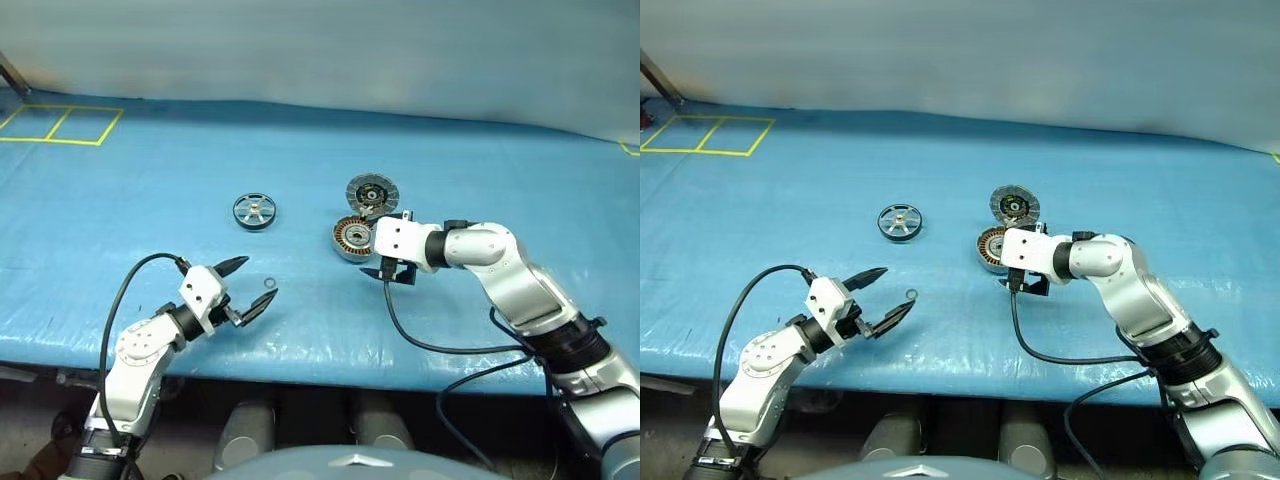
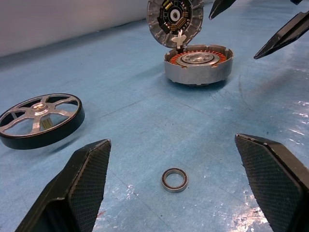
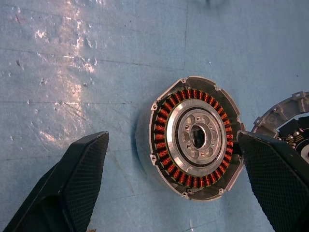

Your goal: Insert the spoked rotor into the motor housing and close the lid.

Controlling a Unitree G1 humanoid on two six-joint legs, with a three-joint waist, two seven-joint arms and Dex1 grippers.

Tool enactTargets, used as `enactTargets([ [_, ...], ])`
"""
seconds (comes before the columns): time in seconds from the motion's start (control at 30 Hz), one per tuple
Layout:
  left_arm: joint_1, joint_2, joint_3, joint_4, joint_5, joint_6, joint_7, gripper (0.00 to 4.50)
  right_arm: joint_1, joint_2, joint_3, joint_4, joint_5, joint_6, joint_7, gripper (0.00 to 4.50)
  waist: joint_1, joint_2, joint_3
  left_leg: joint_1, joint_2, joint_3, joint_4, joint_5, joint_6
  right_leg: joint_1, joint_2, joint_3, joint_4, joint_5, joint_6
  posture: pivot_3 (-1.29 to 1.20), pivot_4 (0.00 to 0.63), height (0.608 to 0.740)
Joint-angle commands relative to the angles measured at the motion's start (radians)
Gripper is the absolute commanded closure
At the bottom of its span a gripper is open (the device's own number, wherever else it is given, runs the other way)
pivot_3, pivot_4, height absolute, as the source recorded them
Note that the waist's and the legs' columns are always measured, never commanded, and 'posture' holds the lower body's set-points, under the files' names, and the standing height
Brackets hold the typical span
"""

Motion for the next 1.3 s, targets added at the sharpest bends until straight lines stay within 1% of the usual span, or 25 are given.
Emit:
enactTargets([
  [0.03, 0.011, -0.016, -0.008, -0.014, 0.01, -0.037, 0.012, 0.0, -0.077, 0.01, 0.033, 0.059, -0.042, -0.059, 0.051, 0.01, -0.001, 0.0, 0.0, 0.0, 0.0, 0.0, 0.0, 0.0, 0.0, 0.0, 0.0, 0.0, 0.0, 0.0, 0.0, 0.0, 0.15, 0.74],
  [0.3, 0.039, -0.033, -0.009, 0.0, 0.021, -0.069, 0.028, 0.0, -0.193, 0.055, 0.103, 0.251, -0.103, -0.168, 0.152, 0.01, -0.004, 0.0, 0.0, 0.0, 0.0, 0.0, 0.0, 0.0, 0.0, 0.0, 0.0, 0.0, 0.0, 0.0, 0.0, 0.0, 0.15, 0.74],
  [0.6, 0.065, -0.044, -0.009, 0.007, 0.029, -0.094, 0.044, 0.0, -0.222, 0.104, 0.12, 0.381, -0.159, -0.23, 0.172, 0.01, -0.006, 0.0, 0.0, 0.0, 0.0, 0.0, 0.0, 0.0, 0.0, 0.0, 0.0, 0.0, 0.0, 0.0, 0.0, 0.0, 0.15, 0.74],
  [0.83, 0.072, -0.044, -0.008, 0.014, 0.035, -0.101, 0.049, 0.0, -0.223, 0.135, 0.127, 0.434, -0.179, -0.242, 0.192, 0.01, -0.006, 0.0, 0.0, 0.001, 0.0, 0.0, 0.0, 0.0, 0.0, 0.0, 0.0, 0.0, 0.001, 0.001, 0.0, 0.0, 0.15, 0.74],
  [0.93, 0.074, -0.042, -0.007, 0.016, 0.037, -0.104, 0.051, 0.0, -0.224, 0.14, 0.131, 0.452, -0.193, -0.248, 0.198, 0.61, -0.006, 0.001, 0.0, 0.001, 0.0, 0.0, 0.0, 0.0, 0.0, 0.0, 0.0, 0.0, 0.001, 0.001, 0.0, 0.0, 0.15, 0.74],
  [1.07, 0.077, -0.037, -0.002, 0.016, 0.039, -0.106, 0.054, 0.0, -0.216, 0.15, 0.117, 0.447, -0.198, -0.25, 0.177, 1.89, -0.004, 0.0, 0.0, 0.002, 0.0, 0.0, 0.0, 0.0, 0.0, 0.001, 0.0, 0.0, 0.001, 0.001, 0.0, 0.0, 0.15, 0.74],
  [1.13, 0.08, -0.032, 0.002, 0.015, 0.035, -0.104, 0.053, 0.0, -0.202, 0.153, 0.11, 0.43, -0.188, -0.246, 0.182, 1.89, -0.005, 0.0, 0.0, 0.002, 0.0, 0.0, 0.0, 0.0, 0.0, 0.001, 0.0, 0.0, 0.001, 0.001, 0.0, 0.0, 0.15, 0.74],
  [1.23, 0.082, -0.022, 0.009, 0.014, 0.031, -0.1, 0.049, 0.0, -0.178, 0.157, 0.096, 0.396, -0.184, -0.234, 0.171, 2.36, -0.005, 0.0, -0.001, 0.002, 0.0, 0.0, 0.0, 0.0, 0.0, 0.001, 0.0, 0.0, 0.001, 0.001, 0.0, 0.0, 0.15, 0.74],
  [1.3, 0.086, -0.013, 0.015, 0.01, 0.025, -0.095, 0.044, 0.0, -0.161, 0.16, 0.084, 0.369, -0.188, -0.223, 0.154, 2.37, -0.006, 0.0, -0.001, 0.002, 0.0, 0.0, 0.0, 0.0, 0.0, 0.001, 0.0, 0.0, 0.001, 0.0, -0.001, 0.0, 0.15, 0.74],
])
